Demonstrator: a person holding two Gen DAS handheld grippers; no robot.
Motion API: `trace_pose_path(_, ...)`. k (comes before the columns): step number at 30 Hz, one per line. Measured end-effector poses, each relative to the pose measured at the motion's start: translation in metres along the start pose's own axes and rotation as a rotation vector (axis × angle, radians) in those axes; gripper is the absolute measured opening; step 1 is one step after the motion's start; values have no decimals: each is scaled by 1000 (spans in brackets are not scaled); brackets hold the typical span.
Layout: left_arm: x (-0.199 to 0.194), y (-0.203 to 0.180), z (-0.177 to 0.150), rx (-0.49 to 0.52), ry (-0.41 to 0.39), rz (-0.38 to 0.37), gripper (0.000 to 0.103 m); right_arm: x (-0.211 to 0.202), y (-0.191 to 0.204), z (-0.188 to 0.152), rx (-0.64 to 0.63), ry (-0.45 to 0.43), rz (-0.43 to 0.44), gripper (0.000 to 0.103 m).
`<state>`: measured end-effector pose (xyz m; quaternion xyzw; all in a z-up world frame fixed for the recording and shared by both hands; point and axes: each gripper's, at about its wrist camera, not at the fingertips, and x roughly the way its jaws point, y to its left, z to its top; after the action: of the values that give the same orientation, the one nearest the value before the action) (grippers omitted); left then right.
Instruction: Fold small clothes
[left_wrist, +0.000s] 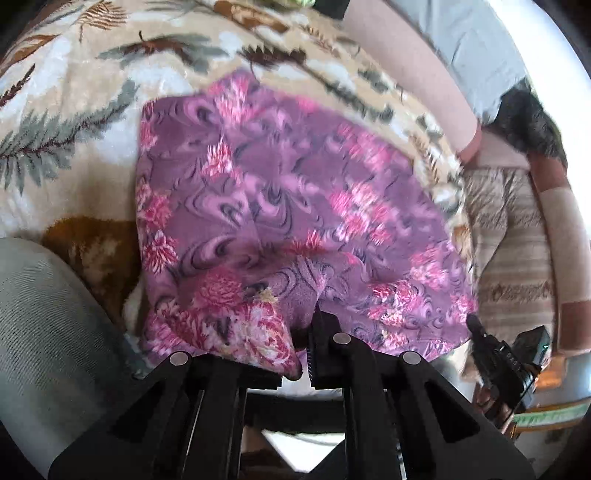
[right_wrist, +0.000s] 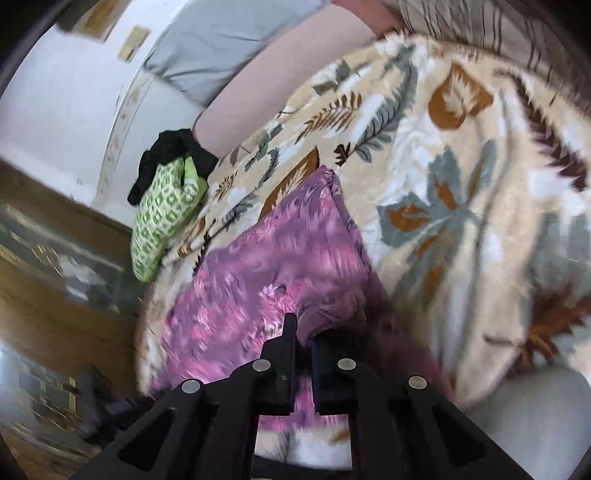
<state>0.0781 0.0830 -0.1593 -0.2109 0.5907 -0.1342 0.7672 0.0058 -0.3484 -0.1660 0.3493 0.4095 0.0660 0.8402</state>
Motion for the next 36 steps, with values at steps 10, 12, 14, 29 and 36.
trace_pose_path(10,39,0,-32,111,96,209,13,16,-16,-21,34,4,-44,6)
trace_pose_path(12,32,-8,-39,150,81,209,13,2,-15,-22,36,-17,-3,9)
trace_pose_path(14,21,-6,-43,151,83,161,13,-16,-12,-26,19,-49,-19,9)
trace_pose_path(29,-63,40,20,-68,-177,66,82,22,137,-20,-244,34,273,87)
trace_pose_path(36,2,59,31,-126,-5,80,69,117,187,-12,-279,254,314,83)
